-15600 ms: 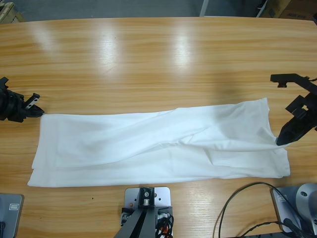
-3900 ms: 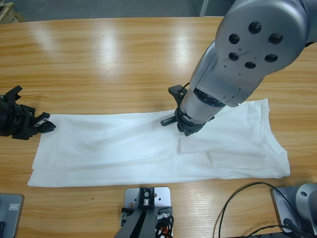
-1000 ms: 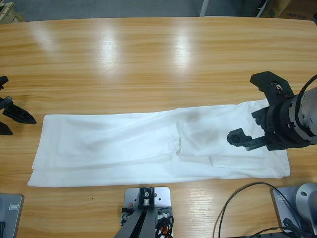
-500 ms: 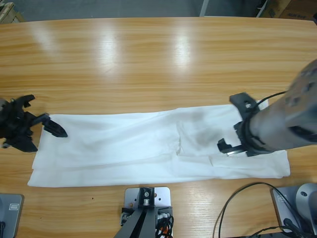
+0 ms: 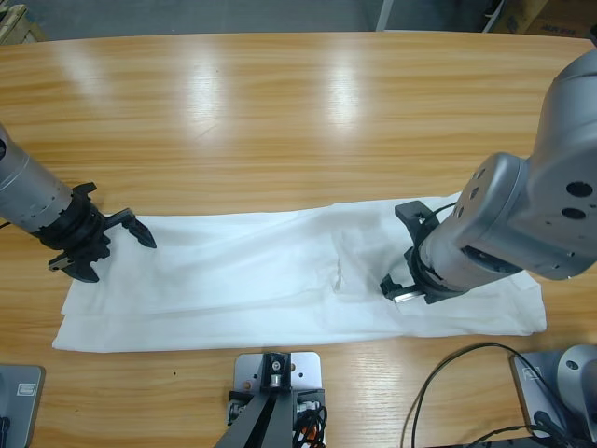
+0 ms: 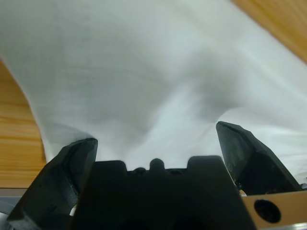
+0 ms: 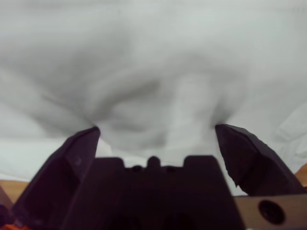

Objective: Fold clothes

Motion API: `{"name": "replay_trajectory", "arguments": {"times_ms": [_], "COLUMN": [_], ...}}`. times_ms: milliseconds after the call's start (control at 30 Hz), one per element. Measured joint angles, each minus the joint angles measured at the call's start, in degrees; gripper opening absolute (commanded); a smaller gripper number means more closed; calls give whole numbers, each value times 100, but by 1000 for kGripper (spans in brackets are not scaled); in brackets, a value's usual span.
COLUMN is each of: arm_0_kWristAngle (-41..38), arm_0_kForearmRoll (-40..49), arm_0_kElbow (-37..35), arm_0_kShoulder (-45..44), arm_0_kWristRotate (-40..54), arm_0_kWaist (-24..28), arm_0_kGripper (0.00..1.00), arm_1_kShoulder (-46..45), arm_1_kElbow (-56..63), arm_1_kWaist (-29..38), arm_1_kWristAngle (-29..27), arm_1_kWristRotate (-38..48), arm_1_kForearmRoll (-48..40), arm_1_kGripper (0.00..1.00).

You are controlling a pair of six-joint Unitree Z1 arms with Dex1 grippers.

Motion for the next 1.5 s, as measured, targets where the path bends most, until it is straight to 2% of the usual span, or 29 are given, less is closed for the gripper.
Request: {"name": "replay_trajectory", "arguments": {"times_ms": [333,700,1100,1200,1333,1433,1500], "arm_0_kWristAngle": [46,383,521,573,628,633,632], "arm_0_kForearmRoll": [40,41,98,256,897,1302,1449], "arm_0_kElbow": [-425,-1116,-1336,-1337,-1396,-1416,-1426], "arm_0_kShoulder": [305,533,613,564,295,-95,-398], "arm_0_kWristRotate": [-85,347,679,830,1386,1956,2270], "arm_0_kWaist": [15,840,997,1078,1171,1185,1272], "arm_0_kGripper": [950,950,959,959,945,863,862], "arm_1_kShoulder": [351,717,668,385,-236,-733,-981], "arm_1_kElbow": [-448,-1053,-1089,-1258,-1939,-2251,-2280], "arm_1_kWaist": [-1024,-1403,-1542,-1560,-1577,-1580,-1583], "arm_1_kWristAngle": [204,223,221,167,117,101,100], "arm_1_kWristRotate": [-1045,-1658,-1932,-2055,-2122,-2131,-2131], "arm_1_kForearmRoll": [-86,-86,123,611,1569,2055,2215], "arm_1_kGripper": [1000,1000,1000,1000,1000,1000,1000]}}
